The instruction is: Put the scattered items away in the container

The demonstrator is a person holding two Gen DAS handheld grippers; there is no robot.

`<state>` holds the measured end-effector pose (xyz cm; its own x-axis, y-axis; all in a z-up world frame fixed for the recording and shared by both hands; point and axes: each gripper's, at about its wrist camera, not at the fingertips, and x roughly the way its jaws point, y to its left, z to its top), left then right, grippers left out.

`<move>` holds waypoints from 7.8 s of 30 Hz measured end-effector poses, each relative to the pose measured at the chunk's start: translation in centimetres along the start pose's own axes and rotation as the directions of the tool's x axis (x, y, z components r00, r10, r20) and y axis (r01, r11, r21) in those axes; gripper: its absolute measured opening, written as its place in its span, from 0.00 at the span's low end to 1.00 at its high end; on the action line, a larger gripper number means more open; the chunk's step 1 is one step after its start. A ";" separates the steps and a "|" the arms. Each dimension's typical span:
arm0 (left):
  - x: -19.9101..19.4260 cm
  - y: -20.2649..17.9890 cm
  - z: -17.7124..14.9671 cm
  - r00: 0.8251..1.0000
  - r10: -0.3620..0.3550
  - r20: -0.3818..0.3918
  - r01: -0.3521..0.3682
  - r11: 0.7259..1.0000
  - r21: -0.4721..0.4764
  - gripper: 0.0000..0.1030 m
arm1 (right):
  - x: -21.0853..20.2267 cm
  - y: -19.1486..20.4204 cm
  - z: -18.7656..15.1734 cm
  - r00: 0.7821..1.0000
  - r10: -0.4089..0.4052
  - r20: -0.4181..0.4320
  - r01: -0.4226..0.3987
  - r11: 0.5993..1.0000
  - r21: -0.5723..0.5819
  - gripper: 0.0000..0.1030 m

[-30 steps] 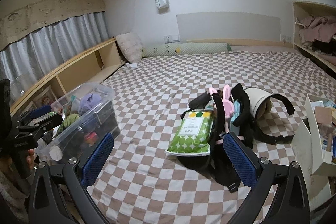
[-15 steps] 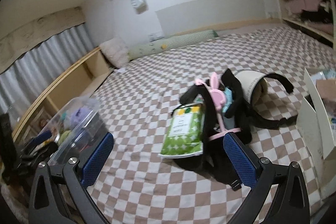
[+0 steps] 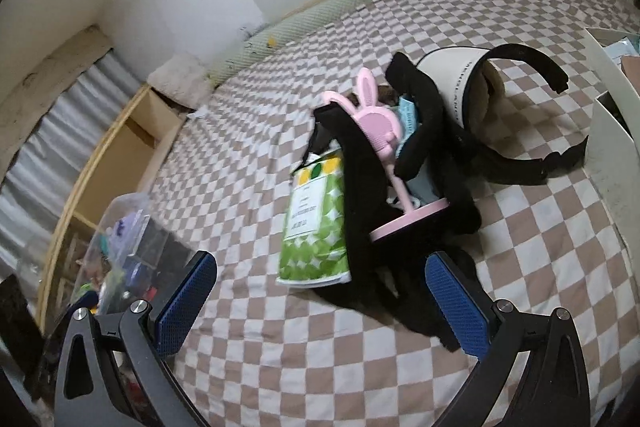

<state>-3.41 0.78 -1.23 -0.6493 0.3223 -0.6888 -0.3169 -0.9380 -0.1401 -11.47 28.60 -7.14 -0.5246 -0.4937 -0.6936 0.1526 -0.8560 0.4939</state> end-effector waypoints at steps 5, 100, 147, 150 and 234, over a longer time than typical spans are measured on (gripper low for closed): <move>0.9 -1.2 -0.6 0.999 -0.016 -0.042 0.020 0.997 0.081 1.00 | 2.8 -2.1 1.6 1.000 -0.014 -0.024 0.017 0.994 0.111 0.82; 2.0 3.4 -1.3 0.993 0.033 -0.112 -0.037 0.999 -0.032 1.00 | 16.2 4.5 5.0 0.988 -0.136 -0.071 0.104 0.933 -0.346 0.87; 2.0 4.4 -2.7 0.973 -0.062 -0.223 0.037 0.993 -0.113 1.00 | 11.5 1.4 -2.4 0.941 -0.123 -0.316 0.019 0.949 -0.314 0.97; 1.5 3.9 -2.9 0.975 -0.047 -0.218 0.027 0.995 -0.092 1.00 | 10.6 2.1 -4.6 0.922 -0.115 -0.370 -0.003 0.953 -0.304 0.97; 4.2 6.6 -3.5 0.944 -0.070 -0.321 0.013 0.984 -0.176 1.00 | 25.5 2.4 8.0 0.943 -0.314 -0.107 0.244 0.876 -0.417 0.93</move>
<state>-5.83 -4.52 -7.50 -0.3691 0.3293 -0.8691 -0.1991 -0.9414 -0.2722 -31.14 15.16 -19.41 -0.4528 -0.2132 -0.8657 0.3546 -0.9340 0.0446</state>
